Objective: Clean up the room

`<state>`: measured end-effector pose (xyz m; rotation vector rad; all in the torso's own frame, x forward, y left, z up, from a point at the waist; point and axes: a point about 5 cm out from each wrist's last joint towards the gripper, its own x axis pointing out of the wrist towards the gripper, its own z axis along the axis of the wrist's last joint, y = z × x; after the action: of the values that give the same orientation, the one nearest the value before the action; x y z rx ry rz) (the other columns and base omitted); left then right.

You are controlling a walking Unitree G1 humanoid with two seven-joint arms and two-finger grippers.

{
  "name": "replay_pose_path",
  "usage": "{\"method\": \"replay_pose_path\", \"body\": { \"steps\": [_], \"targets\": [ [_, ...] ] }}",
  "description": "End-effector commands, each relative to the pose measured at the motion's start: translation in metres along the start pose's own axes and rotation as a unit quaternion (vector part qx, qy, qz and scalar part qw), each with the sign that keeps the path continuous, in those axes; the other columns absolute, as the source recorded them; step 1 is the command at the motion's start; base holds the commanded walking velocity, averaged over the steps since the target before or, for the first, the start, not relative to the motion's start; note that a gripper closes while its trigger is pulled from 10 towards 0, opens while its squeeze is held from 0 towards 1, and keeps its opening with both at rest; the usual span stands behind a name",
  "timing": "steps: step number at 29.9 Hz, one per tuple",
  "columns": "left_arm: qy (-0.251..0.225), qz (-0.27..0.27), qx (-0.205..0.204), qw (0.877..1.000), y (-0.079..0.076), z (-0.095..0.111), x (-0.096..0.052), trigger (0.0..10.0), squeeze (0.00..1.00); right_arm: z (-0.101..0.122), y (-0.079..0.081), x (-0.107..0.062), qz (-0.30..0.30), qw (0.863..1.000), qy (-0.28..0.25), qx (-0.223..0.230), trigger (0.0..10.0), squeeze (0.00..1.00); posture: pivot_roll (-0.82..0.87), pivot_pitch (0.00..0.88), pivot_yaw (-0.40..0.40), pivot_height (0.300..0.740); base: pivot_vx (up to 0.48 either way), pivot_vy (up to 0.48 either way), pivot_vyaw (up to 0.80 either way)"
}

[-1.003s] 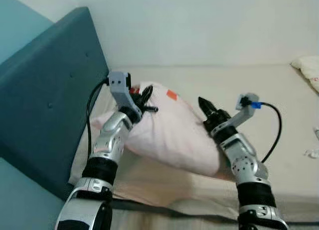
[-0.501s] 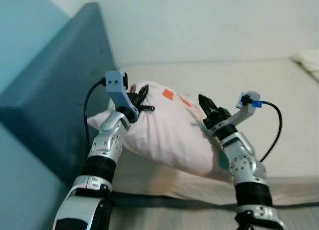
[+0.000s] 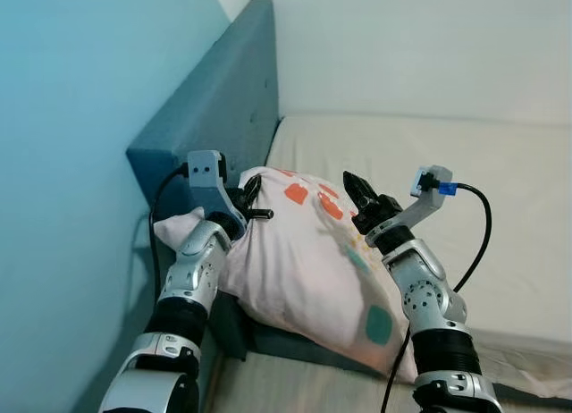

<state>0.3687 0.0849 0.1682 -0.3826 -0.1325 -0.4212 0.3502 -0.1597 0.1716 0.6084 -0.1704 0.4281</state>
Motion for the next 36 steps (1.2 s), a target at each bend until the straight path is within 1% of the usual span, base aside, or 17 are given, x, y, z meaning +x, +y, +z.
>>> {"method": "replay_pose_path", "body": {
  "steps": [1, 5, 13, 16, 22, 24, 26, 32, 36],
  "targets": [
    [-0.043, -0.016, 0.011, 0.999, -0.008, 0.016, 0.004, 10.0, 0.0, -0.002, 0.0, -0.002, -0.002, 1.0, 0.006, -0.002, 10.0, 0.0, -0.03, 0.072, 0.076, 0.74, 0.0, 0.0, 0.0],
    [-0.038, -0.019, 0.008, 0.999, -0.011, 0.012, 0.002, 10.0, 0.0, -0.002, -0.001, -0.003, -0.002, 1.0, 0.009, -0.004, 10.0, 0.0, -0.04, 0.073, 0.073, 0.74, 0.0, 0.0, 0.0],
    [-0.039, -0.011, 0.015, 0.999, -0.01, 0.011, 0.001, 10.0, 0.0, -0.001, -0.001, -0.005, 0.0, 1.0, 0.011, -0.008, 10.0, 0.0, -0.04, 0.07, 0.068, 0.74, 0.0, 0.0, 0.0],
    [-0.051, -0.021, 0.019, 0.998, -0.012, 0.013, 0.0, 10.0, 0.0, 0.0, 0.001, -0.002, 0.005, 1.0, 0.016, -0.016, 10.0, 0.0, -0.05, 0.065, 0.064, 0.74, 0.451, 0.0, 0.0],
    [-0.054, -0.026, 0.014, 0.998, -0.017, 0.013, 0.0, 10.0, 0.0, 0.001, 0.001, -0.002, 0.007, 1.0, 0.017, -0.02, 10.0, 0.0, -0.05, 0.066, 0.062, 0.74, 0.431, 0.0, 0.0],
    [-0.055, -0.036, 0.017, 0.998, -0.022, 0.012, 0.001, 10.0, 0.0, 0.002, 0.002, -0.001, 0.009, 1.0, 0.017, -0.022, 10.0, 0.0, -0.05, 0.068, 0.059, 0.74, 0.426, 0.0, 0.0],
    [-0.055, -0.036, 0.017, 0.998, -0.022, 0.012, 0.001, 10.0, 0.0, 0.002, 0.002, -0.001, 0.009, 1.0, 0.017, -0.022, 10.0, 0.0, -0.05, 0.068, 0.059, 0.74, 0.424, 0.0, 0.0],
    [-0.058, -0.056, 0.01, 0.997, -0.033, 0.011, 0.002, 10.0, 0.0, 0.003, 0.003, -0.001, 0.009, 1.0, 0.015, -0.022, 10.0, 0.0, -0.05, 0.073, 0.06, 0.74, 0.424, 0.0, 0.0],
    [-0.06, -0.054, 0.006, 0.997, -0.034, 0.011, 0.002, 10.0, 0.0, 0.002, 0.003, -0.001, 0.009, 1.0, 0.015, -0.021, 10.0, 0.0, -0.05, 0.076, 0.061, 0.74, 0.426, 0.0, 0.0]
  ]
}}
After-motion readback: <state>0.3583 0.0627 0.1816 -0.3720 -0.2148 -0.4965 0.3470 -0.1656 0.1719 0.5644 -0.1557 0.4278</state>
